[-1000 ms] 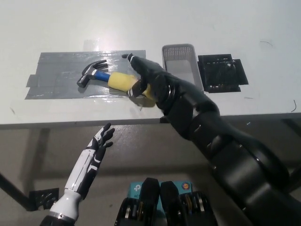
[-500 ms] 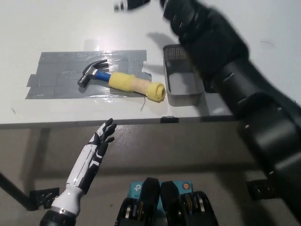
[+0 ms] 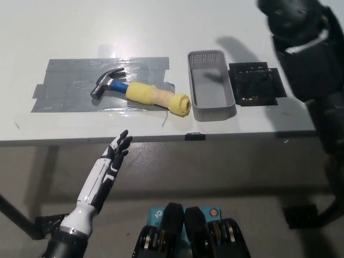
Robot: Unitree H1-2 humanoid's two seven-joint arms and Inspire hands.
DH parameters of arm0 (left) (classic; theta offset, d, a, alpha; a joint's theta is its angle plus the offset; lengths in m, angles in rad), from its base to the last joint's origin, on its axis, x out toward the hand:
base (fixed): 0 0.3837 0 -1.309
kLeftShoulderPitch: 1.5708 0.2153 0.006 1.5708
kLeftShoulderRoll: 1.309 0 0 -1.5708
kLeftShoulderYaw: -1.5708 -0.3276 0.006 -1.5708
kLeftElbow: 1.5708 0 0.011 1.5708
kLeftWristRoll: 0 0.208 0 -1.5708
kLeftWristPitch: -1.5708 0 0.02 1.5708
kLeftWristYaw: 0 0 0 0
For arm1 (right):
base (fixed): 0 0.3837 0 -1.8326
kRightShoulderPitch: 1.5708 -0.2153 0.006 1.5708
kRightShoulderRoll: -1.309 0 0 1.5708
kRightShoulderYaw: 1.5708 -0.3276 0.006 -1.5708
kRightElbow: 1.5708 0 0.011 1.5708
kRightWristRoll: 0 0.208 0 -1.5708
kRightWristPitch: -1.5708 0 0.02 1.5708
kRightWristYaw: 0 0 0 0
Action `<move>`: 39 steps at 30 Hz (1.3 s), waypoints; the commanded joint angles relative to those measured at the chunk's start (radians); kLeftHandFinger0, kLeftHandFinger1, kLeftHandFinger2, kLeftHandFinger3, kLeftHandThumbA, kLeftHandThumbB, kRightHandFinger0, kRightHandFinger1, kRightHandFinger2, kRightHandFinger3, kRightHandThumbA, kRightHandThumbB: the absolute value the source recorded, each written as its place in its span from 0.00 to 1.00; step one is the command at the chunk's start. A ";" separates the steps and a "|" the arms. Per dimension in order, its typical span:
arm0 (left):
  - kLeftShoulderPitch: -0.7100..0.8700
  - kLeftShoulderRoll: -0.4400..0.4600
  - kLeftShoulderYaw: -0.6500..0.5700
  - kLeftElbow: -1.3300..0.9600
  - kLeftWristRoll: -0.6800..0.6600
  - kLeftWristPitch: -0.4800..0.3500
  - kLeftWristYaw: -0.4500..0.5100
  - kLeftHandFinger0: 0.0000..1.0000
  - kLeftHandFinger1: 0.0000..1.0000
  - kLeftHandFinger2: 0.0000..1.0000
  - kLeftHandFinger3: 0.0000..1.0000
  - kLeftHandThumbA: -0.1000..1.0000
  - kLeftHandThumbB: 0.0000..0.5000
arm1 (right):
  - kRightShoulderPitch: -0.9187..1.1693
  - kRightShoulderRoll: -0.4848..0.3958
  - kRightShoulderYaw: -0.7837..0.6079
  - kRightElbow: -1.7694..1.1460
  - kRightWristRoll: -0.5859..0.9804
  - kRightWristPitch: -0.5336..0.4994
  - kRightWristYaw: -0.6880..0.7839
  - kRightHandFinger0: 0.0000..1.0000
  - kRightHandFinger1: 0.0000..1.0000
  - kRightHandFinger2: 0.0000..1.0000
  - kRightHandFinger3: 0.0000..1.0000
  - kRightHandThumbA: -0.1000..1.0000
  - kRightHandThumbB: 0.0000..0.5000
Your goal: The robot picks the hammer placed on top of the gray container with right hand and places it on the grey area of the desk
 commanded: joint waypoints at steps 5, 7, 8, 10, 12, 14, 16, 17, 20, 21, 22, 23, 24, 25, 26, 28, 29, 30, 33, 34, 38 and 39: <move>-0.150 0.005 0.074 0.015 -0.012 -0.058 0.059 1.00 1.00 1.00 1.00 1.00 0.35 | 0.119 -0.331 -0.311 -0.881 0.422 0.195 0.159 1.00 1.00 1.00 1.00 0.94 0.86; -0.140 0.007 0.078 0.002 -0.017 -0.054 0.058 1.00 1.00 1.00 1.00 1.00 0.30 | 0.190 -0.329 -0.350 -0.966 0.451 0.229 0.122 1.00 1.00 1.00 1.00 0.93 0.88; -0.137 0.009 0.079 -0.001 -0.021 -0.053 0.055 1.00 1.00 1.00 1.00 1.00 0.30 | 0.225 -0.329 -0.364 -1.005 0.447 0.246 0.106 1.00 1.00 1.00 1.00 0.94 0.89; -0.128 0.005 0.081 -0.005 -0.026 -0.048 0.056 1.00 1.00 1.00 1.00 1.00 0.31 | 0.337 -0.310 -0.396 -1.092 0.459 0.252 0.064 1.00 1.00 1.00 1.00 0.98 0.91; -0.121 0.004 0.079 -0.006 -0.026 -0.050 0.054 1.00 1.00 1.00 1.00 1.00 0.29 | 0.419 -0.295 -0.404 -1.138 0.488 0.246 0.043 1.00 1.00 1.00 1.00 0.98 0.93; -0.106 0.004 0.077 -0.010 -0.025 -0.049 0.051 1.00 1.00 1.00 1.00 1.00 0.27 | 0.545 -0.254 -0.390 -1.192 0.497 0.214 0.018 1.00 1.00 1.00 1.00 0.98 0.93; -0.094 0.002 0.078 -0.015 -0.025 -0.047 0.053 1.00 1.00 1.00 1.00 1.00 0.25 | 0.662 -0.200 -0.353 -1.209 0.479 0.163 0.004 1.00 1.00 1.00 1.00 0.98 0.90; -0.086 0.000 0.078 -0.020 -0.024 -0.044 0.054 1.00 1.00 1.00 1.00 1.00 0.25 | 0.701 -0.182 -0.337 -1.211 0.461 0.148 0.002 1.00 1.00 1.00 1.00 0.98 0.90; -0.061 0.002 0.081 -0.029 -0.026 -0.040 0.053 1.00 1.00 1.00 1.00 1.00 0.25 | 0.828 -0.104 -0.265 -1.171 0.431 0.104 0.003 1.00 1.00 1.00 1.00 0.94 0.74; -0.051 0.002 0.082 -0.030 -0.027 -0.042 0.051 1.00 1.00 1.00 1.00 1.00 0.25 | 0.861 -0.087 -0.244 -1.148 0.417 0.084 0.007 1.00 1.00 1.00 1.00 0.96 0.74; -0.038 0.001 0.081 -0.034 -0.024 -0.041 0.051 1.00 1.00 1.00 1.00 1.00 0.25 | 0.914 -0.061 -0.207 -1.105 0.377 0.048 0.012 1.00 1.00 1.00 1.00 0.99 0.74; -0.030 -0.001 0.081 -0.036 -0.023 -0.040 0.050 1.00 1.00 1.00 1.00 1.00 0.26 | 0.930 -0.055 -0.200 -1.100 0.365 0.042 0.012 1.00 1.00 1.00 1.00 1.00 0.74; -0.021 -0.002 0.079 -0.037 -0.012 -0.050 0.051 1.00 1.00 1.00 1.00 1.00 0.25 | 0.973 -0.026 -0.178 -1.059 0.333 0.007 0.005 1.00 1.00 1.00 1.00 0.98 0.71; -0.014 -0.004 0.078 -0.038 -0.012 -0.052 0.047 1.00 1.00 1.00 1.00 1.00 0.25 | 1.003 -0.004 -0.171 -1.035 0.344 0.013 0.006 1.00 1.00 1.00 1.00 0.94 0.72; -0.009 -0.005 0.079 -0.040 -0.012 -0.052 0.045 1.00 1.00 1.00 1.00 1.00 0.23 | 1.020 0.012 -0.166 -1.013 0.339 0.003 0.005 1.00 1.00 1.00 1.00 0.86 0.70; 0.018 -0.008 0.078 -0.052 -0.012 -0.050 0.036 1.00 1.00 1.00 1.00 1.00 0.24 | 1.078 0.065 -0.148 -0.913 0.326 -0.051 -0.001 1.00 1.00 1.00 1.00 0.90 0.62; 0.029 -0.006 0.079 -0.057 -0.013 -0.048 0.031 1.00 1.00 1.00 1.00 1.00 0.24 | 1.095 0.079 -0.145 -0.901 0.324 -0.061 -0.002 1.00 1.00 1.00 1.00 0.88 0.62; 0.051 -0.005 0.078 -0.068 -0.017 -0.048 0.024 1.00 1.00 1.00 1.00 1.00 0.25 | 1.119 0.103 -0.143 -0.844 0.309 -0.087 -0.009 1.00 1.00 1.00 1.00 0.87 0.61; 0.081 -0.008 0.076 -0.073 -0.017 -0.054 0.023 1.00 1.00 1.00 1.00 1.00 0.24 | 1.143 0.123 -0.147 -0.747 0.276 -0.137 -0.018 1.00 1.00 1.00 1.00 0.82 0.57; 0.092 -0.009 0.076 -0.079 -0.016 -0.052 0.022 1.00 1.00 1.00 1.00 1.00 0.23 | 1.151 0.125 -0.146 -0.728 0.266 -0.143 -0.020 1.00 1.00 1.00 1.00 0.81 0.55; 0.116 -0.013 0.072 -0.091 -0.010 -0.051 0.022 1.00 1.00 1.00 1.00 1.00 0.25 | 1.164 0.115 -0.140 -0.665 0.239 -0.160 -0.017 1.00 1.00 1.00 1.00 0.74 0.52; 0.121 -0.013 0.072 -0.097 -0.008 -0.045 0.022 1.00 1.00 1.00 1.00 1.00 0.26 | 1.166 0.113 -0.138 -0.652 0.238 -0.164 -0.015 1.00 1.00 1.00 1.00 0.74 0.54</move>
